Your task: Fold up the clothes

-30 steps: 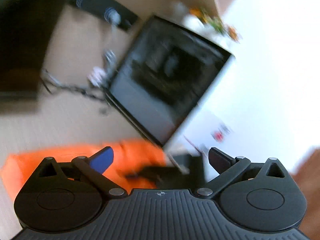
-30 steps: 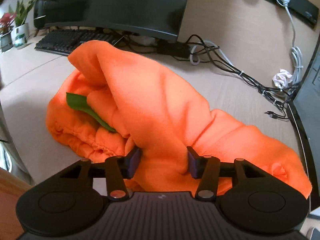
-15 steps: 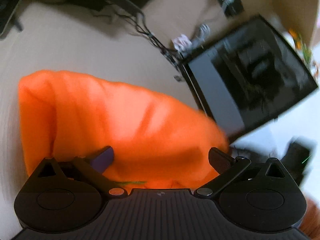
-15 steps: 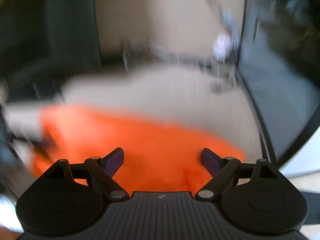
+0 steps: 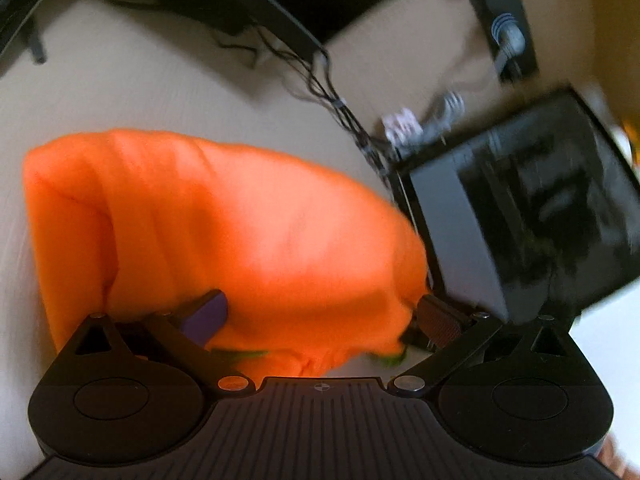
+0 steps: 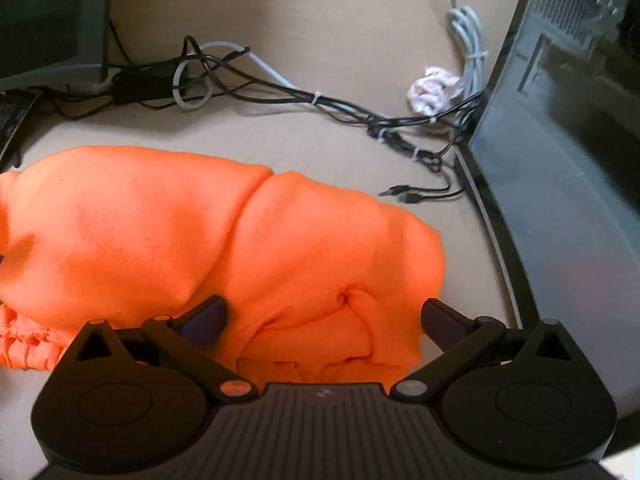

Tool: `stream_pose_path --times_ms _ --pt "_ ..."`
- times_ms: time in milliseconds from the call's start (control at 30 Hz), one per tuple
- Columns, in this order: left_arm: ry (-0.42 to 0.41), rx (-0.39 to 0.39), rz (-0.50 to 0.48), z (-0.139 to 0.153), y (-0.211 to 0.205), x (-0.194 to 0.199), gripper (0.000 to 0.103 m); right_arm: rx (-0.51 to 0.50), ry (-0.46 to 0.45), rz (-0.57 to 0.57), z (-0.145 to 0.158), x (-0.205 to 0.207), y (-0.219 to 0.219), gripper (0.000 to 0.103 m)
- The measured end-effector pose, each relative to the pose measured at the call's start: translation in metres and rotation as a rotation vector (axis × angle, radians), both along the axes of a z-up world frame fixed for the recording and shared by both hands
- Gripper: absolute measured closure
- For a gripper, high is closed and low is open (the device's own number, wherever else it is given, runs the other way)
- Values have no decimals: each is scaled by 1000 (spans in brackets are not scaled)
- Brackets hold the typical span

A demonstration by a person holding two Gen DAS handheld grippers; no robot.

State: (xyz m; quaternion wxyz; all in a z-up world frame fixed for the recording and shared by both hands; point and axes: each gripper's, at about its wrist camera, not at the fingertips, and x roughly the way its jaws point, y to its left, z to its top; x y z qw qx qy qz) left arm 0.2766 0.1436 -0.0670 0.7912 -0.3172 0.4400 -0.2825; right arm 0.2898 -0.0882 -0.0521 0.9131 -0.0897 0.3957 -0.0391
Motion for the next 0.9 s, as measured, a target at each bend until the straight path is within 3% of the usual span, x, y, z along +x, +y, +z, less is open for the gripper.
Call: stream_pose_path --times_ms 100,300,433,500,567,667,767,800,900 --pt "34 -25 -29 -2 6 1 0 3 -38 -46 10 -20 0 1" --pt "114 -37 -70 -1 -1 1 0 204 -131 -43 57 -62 -13 0" --pt "128 9 -113 5 -13 -13 0 372 -173 39 59 -38 -21 0" --pt "122 53 -154 16 -17 -23 0 456 -142 58 41 -15 -27 0" --pt "63 129 -234 36 -18 -30 0 505 -55 -8 10 9 -29 0" --pt "-131 345 -298 70 -19 -33 0 559 -105 -79 -4 10 -26 0" --pt "-262 549 -351 75 -21 -19 0 555 -98 -107 -2 15 -18 0" --pt "-265 569 -374 69 -19 -10 0 544 -104 -105 -3 17 -15 0" --pt "-176 519 -430 43 -9 24 0 472 -125 -101 -2 17 2 0"
